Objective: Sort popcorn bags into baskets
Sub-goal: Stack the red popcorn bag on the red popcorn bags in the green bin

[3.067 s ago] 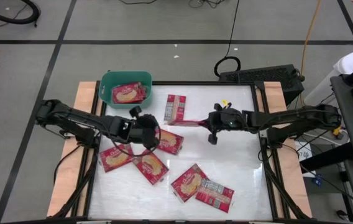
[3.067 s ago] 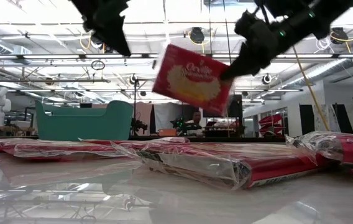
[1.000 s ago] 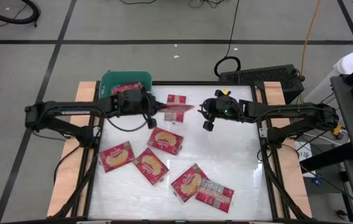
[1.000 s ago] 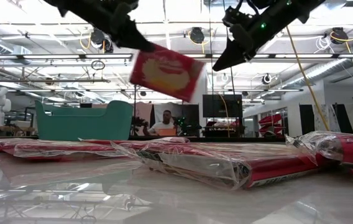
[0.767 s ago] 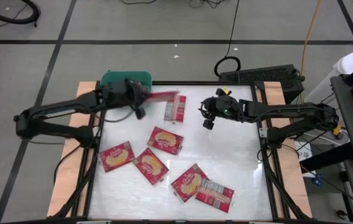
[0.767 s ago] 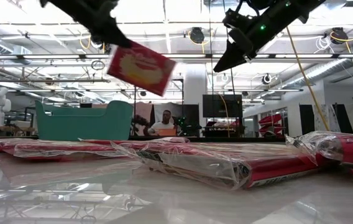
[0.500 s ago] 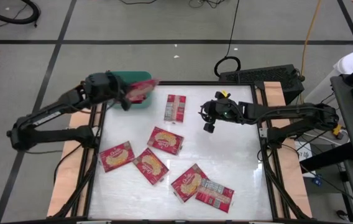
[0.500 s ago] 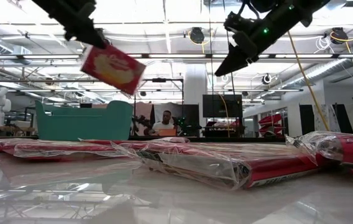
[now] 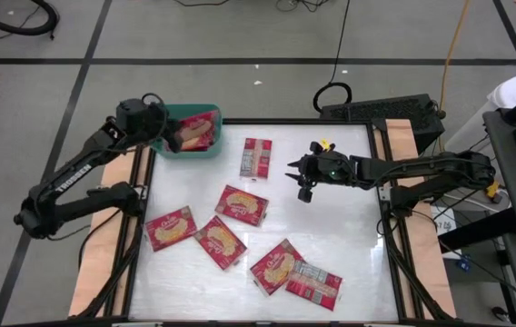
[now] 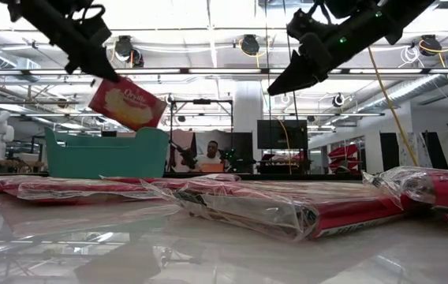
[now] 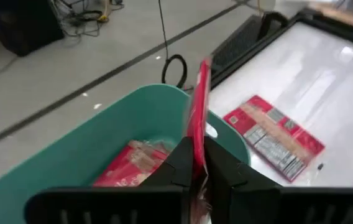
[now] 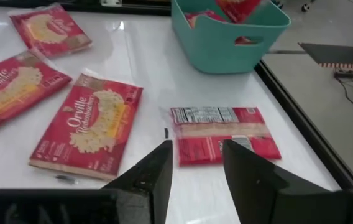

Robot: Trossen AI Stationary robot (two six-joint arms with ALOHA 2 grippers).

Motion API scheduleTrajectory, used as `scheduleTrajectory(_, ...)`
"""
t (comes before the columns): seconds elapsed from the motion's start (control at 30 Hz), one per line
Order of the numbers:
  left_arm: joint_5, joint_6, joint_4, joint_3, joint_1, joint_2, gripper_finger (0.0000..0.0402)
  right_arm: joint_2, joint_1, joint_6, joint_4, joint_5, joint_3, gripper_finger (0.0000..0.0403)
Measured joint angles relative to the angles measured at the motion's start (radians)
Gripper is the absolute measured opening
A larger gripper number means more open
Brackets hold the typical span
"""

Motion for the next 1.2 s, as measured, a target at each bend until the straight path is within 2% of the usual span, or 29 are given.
scheduleTrajectory(0.3,0.058,-0.014,0.053,-0.115,0.147,0.007,0.0032,0.000,0.042,0.000,0.033,0.000,0.000,0.0132)
scheduleTrajectory(0.4,0.094,-0.012,0.063,-0.134,0.174,0.027,0.0033,0.000,0.042,0.002,0.039,0.002,0.000,0.0132)
scheduleTrajectory(0.57,0.079,0.033,0.114,-0.137,0.195,0.094,0.0034,0.000,0.042,0.005,0.076,0.001,0.000,0.0132)
scheduleTrajectory(0.83,-0.065,0.102,0.159,-0.137,0.186,0.227,0.0050,0.000,0.050,0.027,0.089,0.001,0.000,0.0132)
scheduleTrajectory(1.0,-0.185,0.099,0.196,-0.137,0.183,0.285,0.0100,0.000,0.055,0.027,0.088,0.000,0.000,0.0132)
scheduleTrajectory(1.2,-0.327,0.070,0.311,-0.137,0.145,0.297,0.0163,0.000,0.055,0.027,0.085,0.000,0.000,0.0132)
